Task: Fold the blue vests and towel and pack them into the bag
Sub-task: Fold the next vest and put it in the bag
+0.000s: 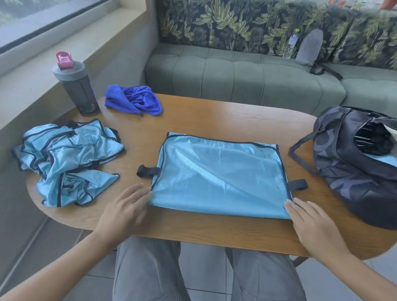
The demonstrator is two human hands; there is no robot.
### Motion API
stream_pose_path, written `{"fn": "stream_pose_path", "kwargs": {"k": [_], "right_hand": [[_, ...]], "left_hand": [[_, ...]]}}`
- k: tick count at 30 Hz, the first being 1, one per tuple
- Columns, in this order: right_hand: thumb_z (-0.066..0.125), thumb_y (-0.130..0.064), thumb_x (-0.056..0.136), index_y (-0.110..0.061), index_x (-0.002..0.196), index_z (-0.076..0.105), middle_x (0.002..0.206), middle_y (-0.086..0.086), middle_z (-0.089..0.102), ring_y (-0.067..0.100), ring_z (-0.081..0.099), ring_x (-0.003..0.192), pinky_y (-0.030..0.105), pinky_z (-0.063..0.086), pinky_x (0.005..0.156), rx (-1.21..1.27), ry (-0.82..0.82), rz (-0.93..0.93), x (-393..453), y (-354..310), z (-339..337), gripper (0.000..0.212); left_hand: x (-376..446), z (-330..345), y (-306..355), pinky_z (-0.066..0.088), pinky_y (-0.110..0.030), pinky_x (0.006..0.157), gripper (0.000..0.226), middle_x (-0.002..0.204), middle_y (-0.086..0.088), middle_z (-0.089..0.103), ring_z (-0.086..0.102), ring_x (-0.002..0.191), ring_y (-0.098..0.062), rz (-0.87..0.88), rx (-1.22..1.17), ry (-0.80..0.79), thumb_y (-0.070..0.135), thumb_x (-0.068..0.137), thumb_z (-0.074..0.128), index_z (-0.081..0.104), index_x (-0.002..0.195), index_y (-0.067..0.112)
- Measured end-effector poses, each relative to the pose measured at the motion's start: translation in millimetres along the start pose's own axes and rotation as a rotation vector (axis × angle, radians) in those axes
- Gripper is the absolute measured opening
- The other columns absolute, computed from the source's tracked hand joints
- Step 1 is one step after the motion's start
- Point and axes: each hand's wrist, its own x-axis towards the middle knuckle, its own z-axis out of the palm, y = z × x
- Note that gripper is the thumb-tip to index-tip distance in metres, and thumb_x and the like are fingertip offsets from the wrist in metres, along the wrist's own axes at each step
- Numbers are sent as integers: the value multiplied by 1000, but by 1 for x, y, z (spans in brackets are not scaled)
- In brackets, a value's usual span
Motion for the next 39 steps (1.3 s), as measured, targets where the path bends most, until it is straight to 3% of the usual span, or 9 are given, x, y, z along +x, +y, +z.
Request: {"fn": "stream_pose_path", "kwargs": {"k": [9, 16, 18, 21, 24, 27, 30, 34, 39], "right_hand": [[34, -16, 91, 1, 136, 60, 138, 17, 61, 34, 61, 124, 44, 42, 100, 8, -98, 69, -13, 16, -1, 54], [52, 10, 69, -3, 149, 45, 152, 11, 49, 28, 49, 137, 43, 53, 96, 80, -266, 151, -8, 16, -12, 82], [62, 17, 61, -7, 153, 41, 156, 7, 44, 24, 42, 142, 41, 51, 101, 132, -317, 196, -8, 16, -14, 97], [56, 13, 74, -13, 160, 22, 167, -1, 22, 17, 21, 152, 37, 36, 116, 168, -376, 239, -6, 19, -20, 96], [45, 6, 88, -14, 160, 24, 166, -2, 23, 16, 20, 152, 40, 32, 120, 289, -369, 329, 10, 22, -38, 77], [47, 1, 94, -14, 149, 46, 152, 2, 47, 20, 40, 141, 41, 36, 116, 430, -209, 380, 47, 28, -54, 57], [41, -15, 105, -16, 145, 50, 147, 2, 51, 20, 40, 140, 39, 36, 112, 522, -191, 389, 105, 42, -52, 42], [47, -27, 106, -17, 145, 49, 149, 3, 50, 25, 42, 139, 45, 40, 109, 553, -297, 379, 182, 74, -17, 40], [61, -45, 98, -18, 151, 41, 155, 6, 41, 31, 38, 142, 54, 35, 113, 502, -501, 426, 233, 101, 19, 62]], "left_hand": [[-15, 3, -14, 48, -39, 102, 46, 138, -8, 64, 61, 126, -30, 10, -40, -101, 29, 107, 36, 63, 135, 4], [-23, 5, -26, 42, -37, 109, 65, 155, -8, 47, 47, 140, -30, 1, -60, -181, -8, 90, 65, 46, 150, 4], [-20, 1, -26, 37, -35, 112, 78, 156, -11, 45, 44, 142, -31, -15, -49, -228, -16, 80, 70, 44, 151, 0], [-16, 0, -24, 24, -29, 120, 60, 156, -17, 44, 42, 144, -35, -26, -11, -240, -3, 92, 54, 41, 151, -4], [1, -12, -20, 18, -23, 119, 56, 148, -18, 51, 45, 138, -32, -192, -107, -191, 18, 95, 40, 48, 146, -2], [41, -17, -19, 32, -35, 111, 45, 144, -11, 53, 45, 133, -28, -391, -190, -127, 20, 102, 52, 50, 144, 5], [99, -3, -31, 38, -44, 106, 50, 139, -13, 55, 48, 129, -35, -563, -213, -181, 26, 99, 63, 50, 142, 5], [174, 26, -61, 39, -46, 109, 71, 148, -15, 48, 45, 135, -34, -805, -323, -368, 41, 96, 66, 38, 150, 5], [223, 45, -84, 45, -40, 97, 74, 131, -10, 55, 54, 118, -28, -805, -364, -420, 43, 87, 77, 45, 141, 5]]}}
